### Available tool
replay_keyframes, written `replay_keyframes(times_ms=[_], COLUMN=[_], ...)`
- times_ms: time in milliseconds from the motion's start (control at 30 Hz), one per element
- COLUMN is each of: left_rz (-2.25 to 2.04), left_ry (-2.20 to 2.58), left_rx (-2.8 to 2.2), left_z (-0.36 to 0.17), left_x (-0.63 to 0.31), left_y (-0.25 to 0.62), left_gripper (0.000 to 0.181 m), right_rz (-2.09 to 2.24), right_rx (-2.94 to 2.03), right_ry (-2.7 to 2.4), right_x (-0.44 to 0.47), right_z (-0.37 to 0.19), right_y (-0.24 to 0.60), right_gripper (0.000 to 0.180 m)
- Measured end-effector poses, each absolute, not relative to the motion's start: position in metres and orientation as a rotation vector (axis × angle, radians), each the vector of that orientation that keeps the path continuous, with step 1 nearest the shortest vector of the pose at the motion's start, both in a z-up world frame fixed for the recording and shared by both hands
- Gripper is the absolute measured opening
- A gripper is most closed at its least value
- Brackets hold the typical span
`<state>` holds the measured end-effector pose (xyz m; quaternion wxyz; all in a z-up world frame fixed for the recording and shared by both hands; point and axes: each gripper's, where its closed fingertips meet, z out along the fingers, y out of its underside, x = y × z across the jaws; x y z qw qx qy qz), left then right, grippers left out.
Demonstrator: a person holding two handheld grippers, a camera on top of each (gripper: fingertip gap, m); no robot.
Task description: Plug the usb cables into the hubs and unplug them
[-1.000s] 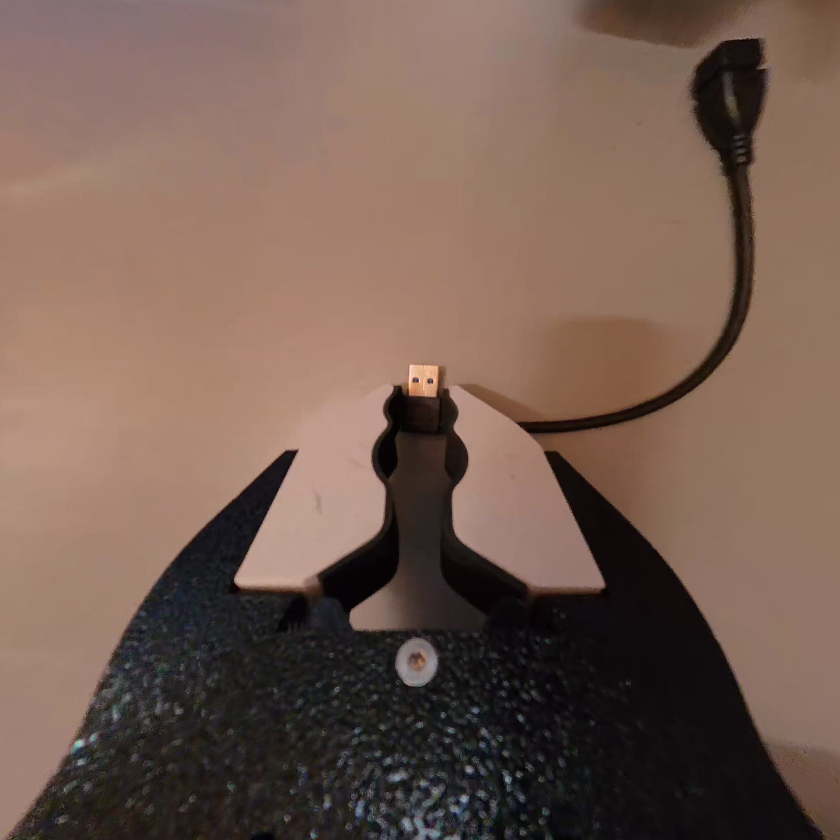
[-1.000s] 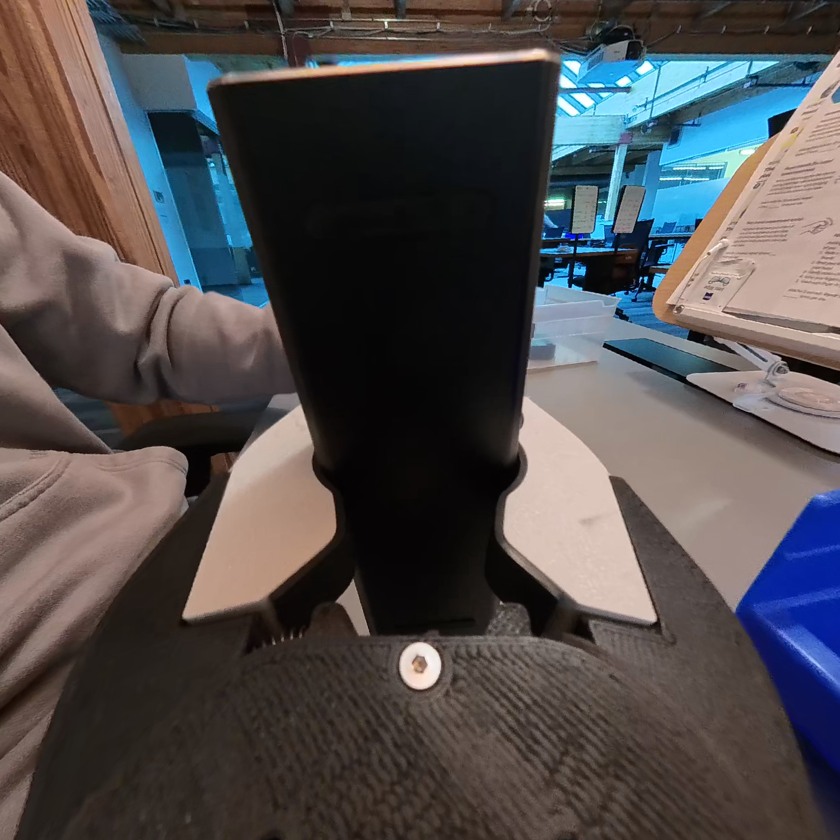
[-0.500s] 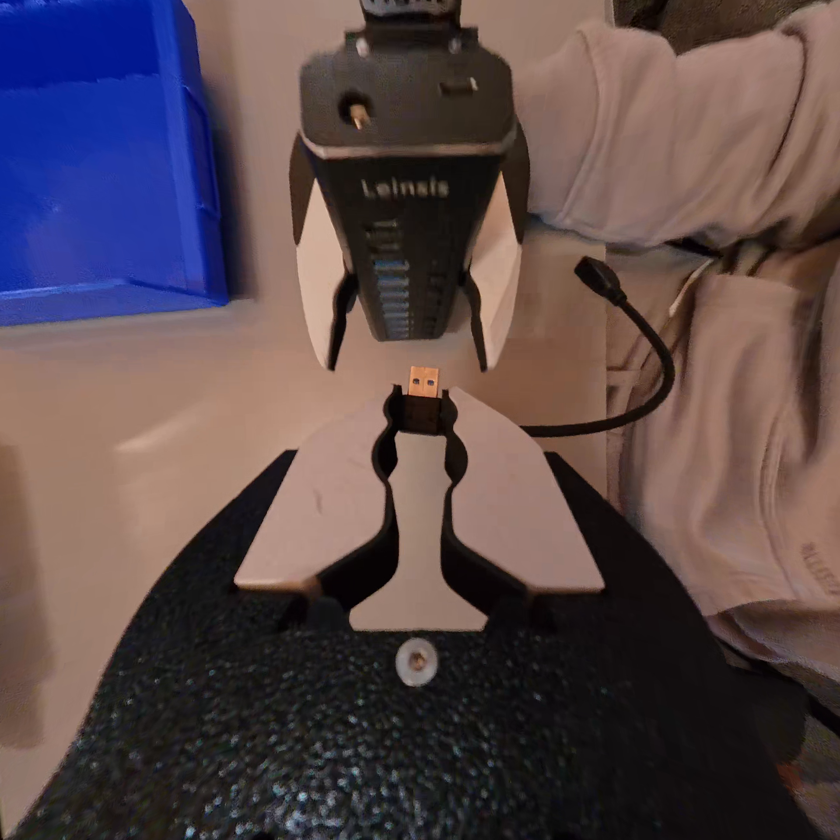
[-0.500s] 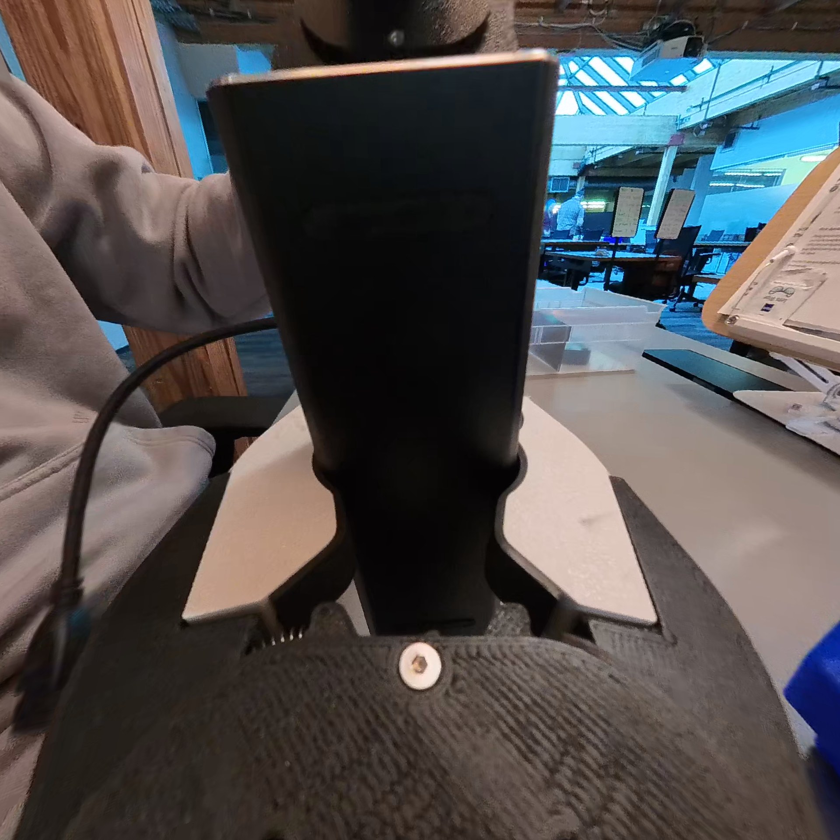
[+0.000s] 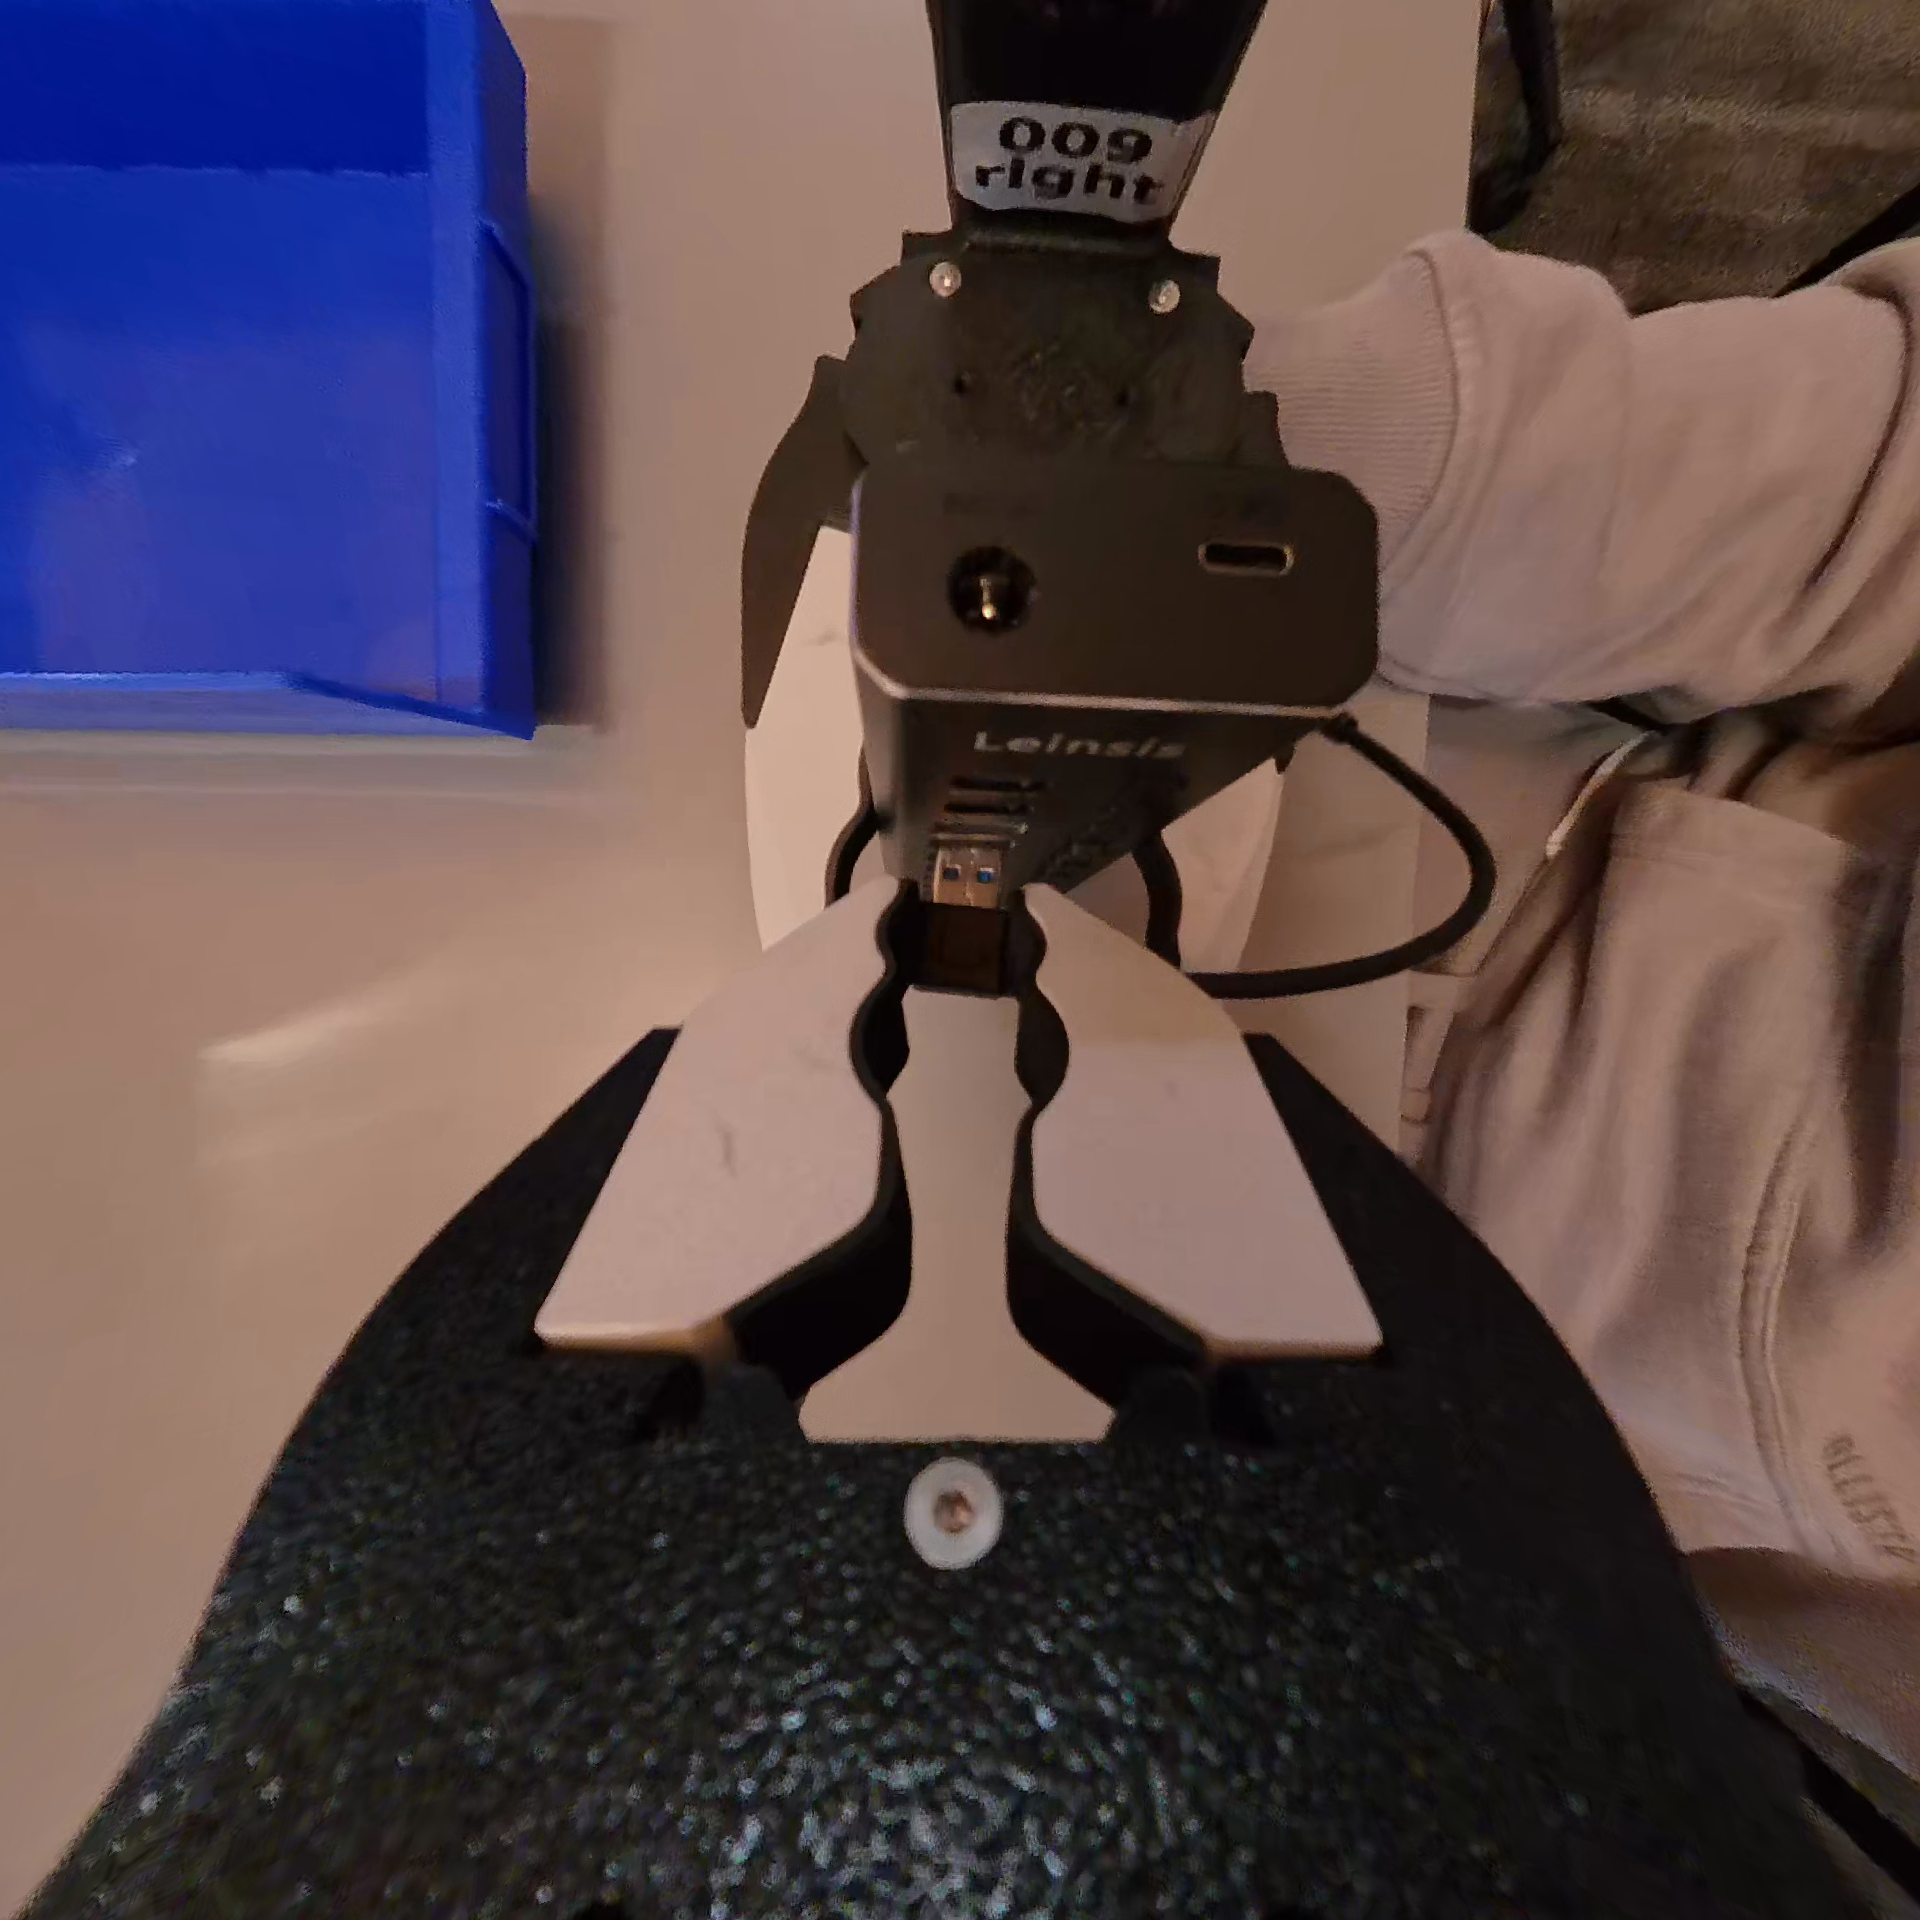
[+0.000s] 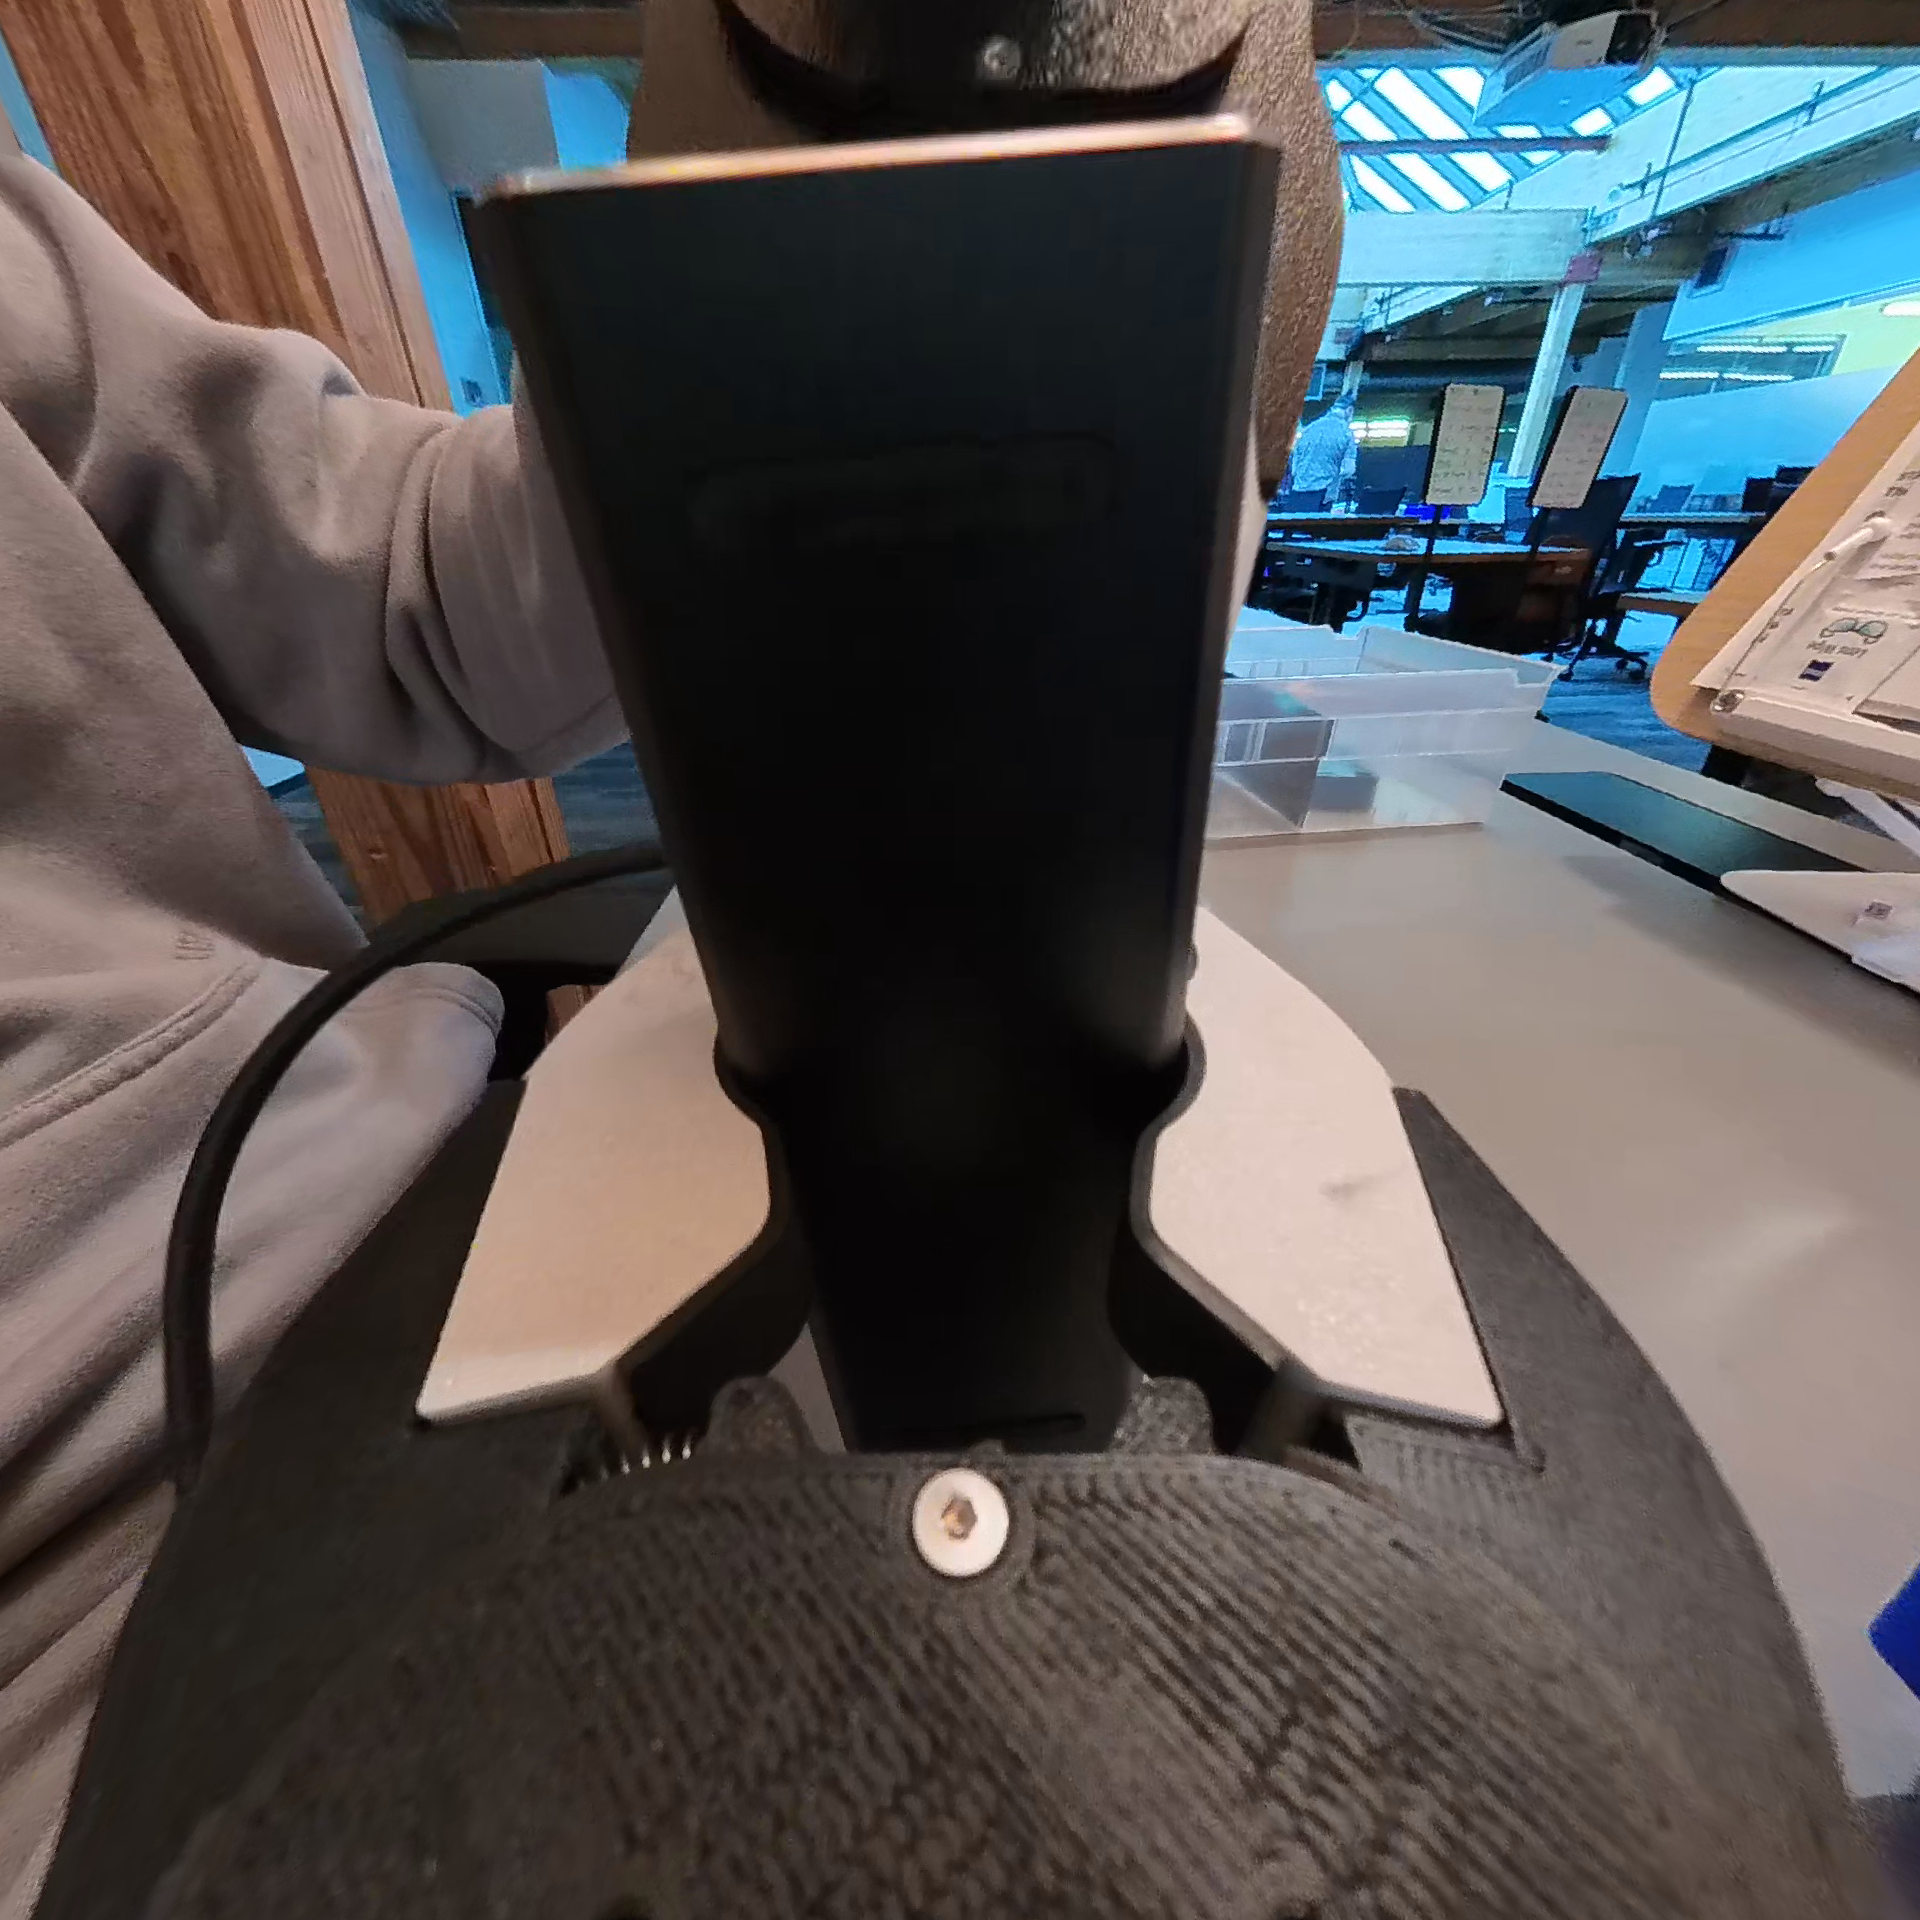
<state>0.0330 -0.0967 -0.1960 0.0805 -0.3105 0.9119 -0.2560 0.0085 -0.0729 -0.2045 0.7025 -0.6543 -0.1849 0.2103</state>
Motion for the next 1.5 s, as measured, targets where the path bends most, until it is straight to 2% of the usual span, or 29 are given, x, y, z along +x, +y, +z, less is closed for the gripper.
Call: replay_keyframes(times_ms=[33,267,300,333,533,633,733,800,933,1067,1133,1200,1500], left_rz=[-0.777,-0.745,-0.762,-0.781,-0.880,-1.064,-1.296,-1.367,-1.697,-2.032,-2.102,-2.185,-2.252], left_ry=[2.718,2.696,2.676,2.664,2.605,2.517,2.373,2.247,2.086,2.004,1.925,1.855,1.633], left_rx=[-0.937,-0.953,-0.954,-0.956,-0.955,-1.038,-1.186,-1.377,-1.786,-2.033,-2.085,-2.118,-2.219], left_z=[-0.195,-0.200,-0.199,-0.197,-0.204,-0.195,-0.178,-0.174,-0.185,-0.197,-0.199,-0.198,-0.201], left_x=[0.034,0.035,0.037,0.037,0.041,0.041,0.043,0.045,0.031,0.022,0.024,0.025,0.028], left_y=[-0.097,-0.095,-0.096,-0.097,-0.097,-0.101,-0.097,-0.082,-0.077,-0.092,-0.094,-0.096,-0.084], left_gripper=[0.016,0.016,0.016,0.016,0.016,0.017,0.039,0.046,0.030,0.028,0.026,0.012,0.010], right_rz=[0.459,0.451,0.462,0.466,0.405,0.401,0.395,0.360,0.310,0.295,0.297,0.283,0.292], right_rx=[-1.459,-1.484,-1.473,-1.465,-1.507,-1.458,-1.437,-1.446,-1.473,-1.500,-1.515,-1.540,-1.567], right_ry=[-0.409,-0.383,-0.380,-0.377,-0.371,-0.368,-0.354,-0.349,-0.350,-0.382,-0.391,-0.399,-0.381], right_x=[0.009,0.011,0.010,0.010,0.017,0.017,0.020,0.024,0.027,0.019,0.015,0.014,0.016], right_z=[-0.205,-0.209,-0.207,-0.205,-0.213,-0.203,-0.199,-0.200,-0.203,-0.207,-0.209,-0.213,-0.219], right_y=[-0.072,-0.069,-0.069,-0.069,-0.067,-0.070,-0.072,-0.072,-0.069,-0.063,-0.061,-0.059,-0.056], right_gripper=[0.074,0.073,0.079,0.074,0.074,0.074,0.074,0.074,0.073,0.073,0.073,0.073,0.073])
